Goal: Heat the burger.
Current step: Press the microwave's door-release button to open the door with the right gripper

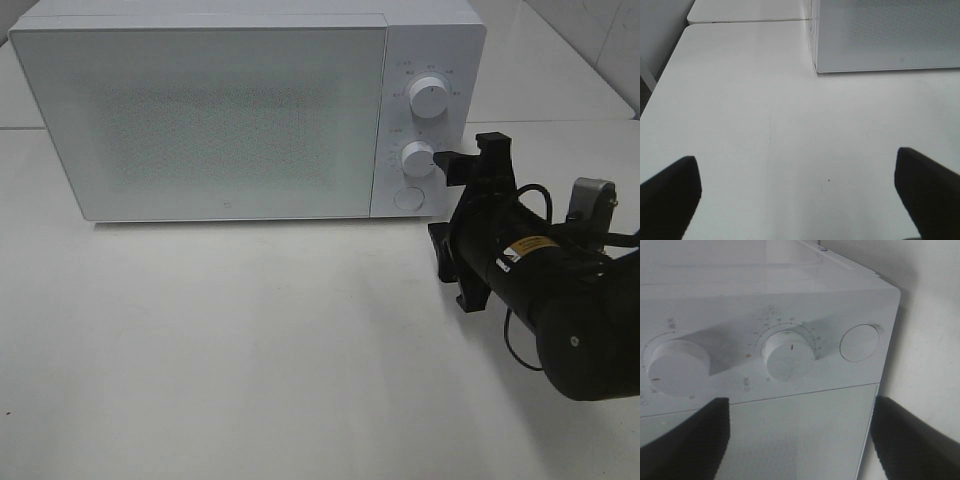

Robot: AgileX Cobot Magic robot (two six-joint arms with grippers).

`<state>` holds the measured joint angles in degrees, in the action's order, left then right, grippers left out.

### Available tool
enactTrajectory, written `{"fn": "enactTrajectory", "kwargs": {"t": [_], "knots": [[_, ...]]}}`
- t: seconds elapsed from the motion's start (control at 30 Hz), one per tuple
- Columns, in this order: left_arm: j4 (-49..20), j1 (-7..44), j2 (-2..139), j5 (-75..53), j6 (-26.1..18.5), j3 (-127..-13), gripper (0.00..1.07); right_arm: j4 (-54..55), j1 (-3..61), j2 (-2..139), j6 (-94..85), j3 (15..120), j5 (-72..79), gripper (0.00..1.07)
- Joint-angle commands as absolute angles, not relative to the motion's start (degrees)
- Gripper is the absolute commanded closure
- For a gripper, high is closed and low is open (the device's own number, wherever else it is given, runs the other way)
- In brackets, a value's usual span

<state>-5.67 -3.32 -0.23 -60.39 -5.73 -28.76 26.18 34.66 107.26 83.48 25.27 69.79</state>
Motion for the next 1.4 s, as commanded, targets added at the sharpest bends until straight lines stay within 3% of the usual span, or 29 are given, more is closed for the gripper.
{"fn": "enactTrajectory", "kwargs": {"t": [0.03, 0.33, 0.67, 1.1, 1.4], "knots": [[-5.50, -2.86, -1.55, -59.53, -5.33, -28.59, 0.06, 24.12, 34.89, 104.45, 82.16, 23.72, 74.31, 0.32], [-5.50, -2.86, -1.55, -59.53, -5.33, -28.59, 0.06, 17.07, 34.89, 95.91, 73.34, 21.26, 58.84, 0.32], [-5.50, -2.86, -1.55, -59.53, -5.33, -28.59, 0.06, 18.62, 34.66, 89.21, 52.54, 22.75, 40.85, 0.32], [-5.50, -2.86, -1.55, -59.53, -5.33, -28.59, 0.06, 20.86, 34.66, 86.63, 4.47, 34.43, 6.42, 0.32], [-5.50, -2.86, -1.55, -59.53, -5.33, -28.59, 0.06, 19.54, 29.74, 86.63, -6.82, 41.60, -12.61, 0.32]]}}
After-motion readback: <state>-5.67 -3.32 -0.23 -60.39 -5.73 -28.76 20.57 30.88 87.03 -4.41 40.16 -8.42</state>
